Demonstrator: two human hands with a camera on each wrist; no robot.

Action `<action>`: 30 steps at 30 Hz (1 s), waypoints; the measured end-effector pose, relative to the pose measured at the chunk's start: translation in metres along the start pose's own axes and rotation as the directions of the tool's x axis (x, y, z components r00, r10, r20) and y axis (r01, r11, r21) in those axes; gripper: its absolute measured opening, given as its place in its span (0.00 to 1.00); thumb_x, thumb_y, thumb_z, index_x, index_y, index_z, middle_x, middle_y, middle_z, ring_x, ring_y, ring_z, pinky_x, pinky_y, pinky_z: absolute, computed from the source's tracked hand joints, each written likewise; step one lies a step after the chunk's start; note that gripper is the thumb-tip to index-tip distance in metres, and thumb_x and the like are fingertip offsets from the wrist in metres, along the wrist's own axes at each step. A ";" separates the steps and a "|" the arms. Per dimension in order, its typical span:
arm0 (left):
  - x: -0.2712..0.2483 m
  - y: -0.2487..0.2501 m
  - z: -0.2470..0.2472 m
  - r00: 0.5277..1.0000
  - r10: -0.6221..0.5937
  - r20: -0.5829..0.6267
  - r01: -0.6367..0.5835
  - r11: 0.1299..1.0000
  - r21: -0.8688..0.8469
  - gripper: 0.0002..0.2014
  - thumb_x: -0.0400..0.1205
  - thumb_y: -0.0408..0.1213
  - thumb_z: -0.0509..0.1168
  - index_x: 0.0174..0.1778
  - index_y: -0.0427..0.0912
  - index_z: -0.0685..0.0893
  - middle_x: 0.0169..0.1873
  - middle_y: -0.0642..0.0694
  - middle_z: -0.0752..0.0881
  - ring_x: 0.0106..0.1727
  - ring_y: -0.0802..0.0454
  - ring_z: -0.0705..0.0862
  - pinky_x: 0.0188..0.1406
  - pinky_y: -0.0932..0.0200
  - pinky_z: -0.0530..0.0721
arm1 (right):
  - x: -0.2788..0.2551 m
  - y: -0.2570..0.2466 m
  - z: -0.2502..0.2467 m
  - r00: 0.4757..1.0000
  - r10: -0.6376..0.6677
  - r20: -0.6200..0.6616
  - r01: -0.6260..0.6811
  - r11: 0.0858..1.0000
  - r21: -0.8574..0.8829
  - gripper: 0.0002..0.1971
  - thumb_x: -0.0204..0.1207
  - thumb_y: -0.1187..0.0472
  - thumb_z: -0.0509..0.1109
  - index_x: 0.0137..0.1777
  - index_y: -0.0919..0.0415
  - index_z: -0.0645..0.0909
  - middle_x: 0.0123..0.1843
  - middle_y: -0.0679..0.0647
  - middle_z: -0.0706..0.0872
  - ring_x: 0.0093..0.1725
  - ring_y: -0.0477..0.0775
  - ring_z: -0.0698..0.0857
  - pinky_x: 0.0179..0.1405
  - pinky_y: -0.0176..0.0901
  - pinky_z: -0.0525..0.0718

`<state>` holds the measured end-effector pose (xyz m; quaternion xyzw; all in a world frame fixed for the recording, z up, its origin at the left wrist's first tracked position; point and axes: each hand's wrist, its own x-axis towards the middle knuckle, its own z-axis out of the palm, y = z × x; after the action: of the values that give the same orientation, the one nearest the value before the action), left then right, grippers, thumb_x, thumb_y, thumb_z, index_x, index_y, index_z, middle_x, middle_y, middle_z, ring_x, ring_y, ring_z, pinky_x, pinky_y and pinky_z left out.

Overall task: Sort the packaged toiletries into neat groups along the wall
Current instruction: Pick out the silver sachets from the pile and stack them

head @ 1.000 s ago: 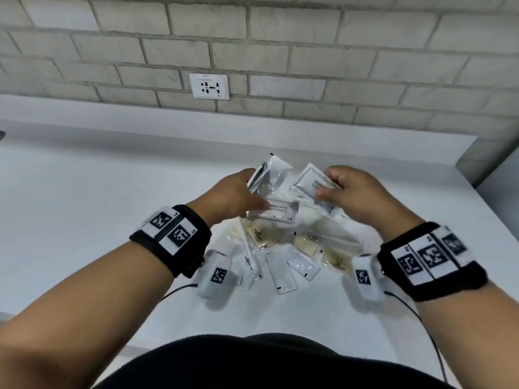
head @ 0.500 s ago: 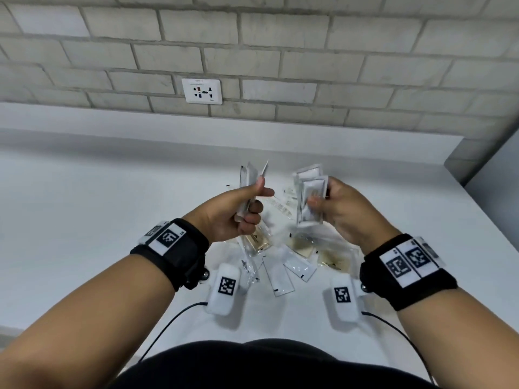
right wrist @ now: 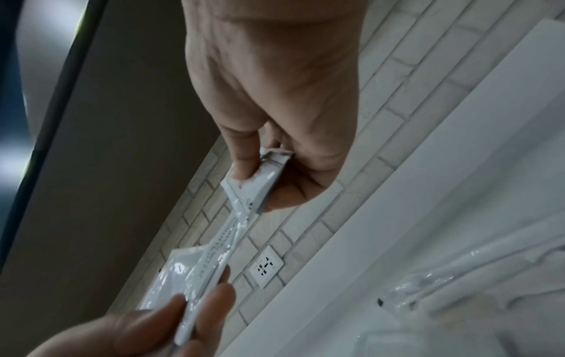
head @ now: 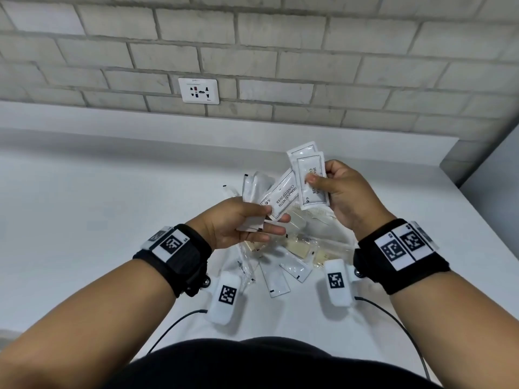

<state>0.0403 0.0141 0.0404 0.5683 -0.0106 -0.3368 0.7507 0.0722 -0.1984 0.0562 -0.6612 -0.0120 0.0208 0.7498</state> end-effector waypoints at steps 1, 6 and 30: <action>0.000 -0.001 0.001 0.999 0.019 -0.025 -0.019 1.000 -0.010 0.13 0.85 0.33 0.59 0.63 0.35 0.81 0.54 0.41 0.90 0.50 0.45 0.91 0.35 0.61 0.89 | 0.001 0.000 -0.001 1.000 0.002 -0.022 -0.002 1.000 0.023 0.06 0.76 0.72 0.70 0.45 0.61 0.80 0.42 0.59 0.88 0.39 0.55 0.87 0.48 0.50 0.85; 0.004 -0.003 0.004 0.991 0.080 -0.111 -0.083 0.996 -0.020 0.08 0.85 0.33 0.60 0.48 0.39 0.86 0.52 0.40 0.91 0.45 0.48 0.91 0.32 0.64 0.87 | 0.005 -0.004 -0.013 0.996 -0.012 -0.087 0.017 0.998 0.065 0.08 0.82 0.71 0.63 0.50 0.60 0.81 0.42 0.54 0.88 0.39 0.49 0.87 0.46 0.44 0.87; 0.024 -0.009 0.018 0.929 0.107 -0.354 -0.163 0.978 -0.133 0.13 0.82 0.28 0.66 0.61 0.25 0.79 0.52 0.38 0.85 0.51 0.47 0.87 0.39 0.53 0.91 | -0.012 0.031 0.016 0.904 0.425 0.058 -0.424 0.868 0.259 0.14 0.79 0.58 0.69 0.61 0.64 0.79 0.36 0.60 0.89 0.29 0.57 0.87 0.24 0.43 0.85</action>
<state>0.0474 -0.0152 0.0300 0.5544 0.1088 -0.1791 0.8054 0.0586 -0.1790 0.0272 -0.5414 0.1368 0.1860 0.8084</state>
